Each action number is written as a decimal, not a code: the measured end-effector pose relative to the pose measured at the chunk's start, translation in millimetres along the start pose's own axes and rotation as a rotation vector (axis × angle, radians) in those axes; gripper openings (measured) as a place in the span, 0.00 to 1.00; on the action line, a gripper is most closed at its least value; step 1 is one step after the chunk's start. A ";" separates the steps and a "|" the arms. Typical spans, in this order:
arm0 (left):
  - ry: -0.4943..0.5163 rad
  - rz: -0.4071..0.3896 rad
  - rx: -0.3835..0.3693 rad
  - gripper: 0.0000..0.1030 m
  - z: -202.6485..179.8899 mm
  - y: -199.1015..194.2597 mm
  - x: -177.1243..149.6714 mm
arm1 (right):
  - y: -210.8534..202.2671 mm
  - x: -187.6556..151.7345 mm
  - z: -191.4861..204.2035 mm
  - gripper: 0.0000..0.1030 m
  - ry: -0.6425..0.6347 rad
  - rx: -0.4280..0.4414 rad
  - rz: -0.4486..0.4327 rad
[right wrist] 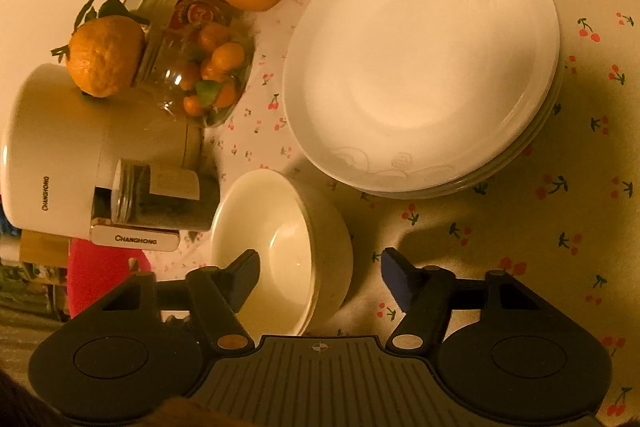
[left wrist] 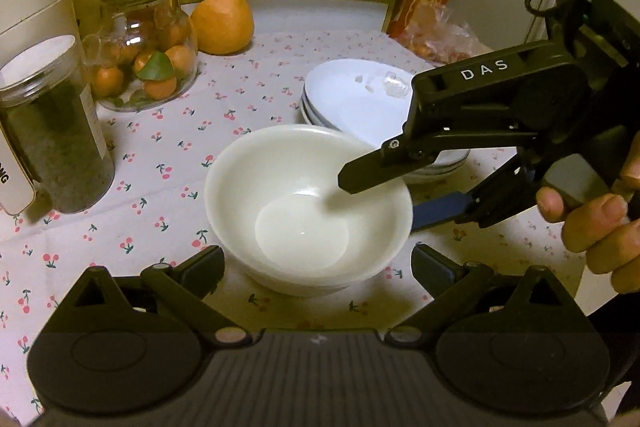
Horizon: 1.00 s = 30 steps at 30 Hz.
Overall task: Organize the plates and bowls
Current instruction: 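Close the right gripper on the rim of the nested bowls, then lift the nested bowls with the right gripper onto the plate stack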
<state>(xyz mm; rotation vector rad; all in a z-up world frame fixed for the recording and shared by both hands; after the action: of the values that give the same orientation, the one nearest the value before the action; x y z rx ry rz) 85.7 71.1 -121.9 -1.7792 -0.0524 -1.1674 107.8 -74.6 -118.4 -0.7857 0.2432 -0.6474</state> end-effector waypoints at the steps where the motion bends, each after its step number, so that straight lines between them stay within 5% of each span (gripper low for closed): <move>1: -0.004 0.004 -0.001 0.97 0.9 1.4 -0.2 | 0.9 -0.5 -0.9 0.56 0.000 -0.007 -0.001; 12: 0.001 0.000 0.010 0.96 1.9 6.3 4.0 | 7.6 -4.6 4.3 0.24 -0.068 -0.048 -0.010; 19: -0.004 0.004 0.015 0.96 3.0 5.8 5.3 | 5.4 -9.1 14.9 0.23 -0.194 -0.083 -0.046; 30: 0.027 -0.029 0.042 0.96 0.7 -7.9 15.9 | -2.2 -4.7 24.1 0.23 -0.194 -0.045 -0.017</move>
<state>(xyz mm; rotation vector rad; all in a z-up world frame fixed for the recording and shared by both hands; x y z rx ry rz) 90.9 68.8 -105.0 -1.7305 -0.0861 -1.2024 113.6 -58.9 -100.3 -0.8887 0.0742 -0.5783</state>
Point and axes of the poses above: each gripper's, at about its wrist camera, not at the fingertips, and y roughly the way its jaws point, z to its left, x to its top, the point moved 7 cm from there along y, roughly the way its jaws point, and after that the axes turned 8 degrees about y, right-handed, at the moved point
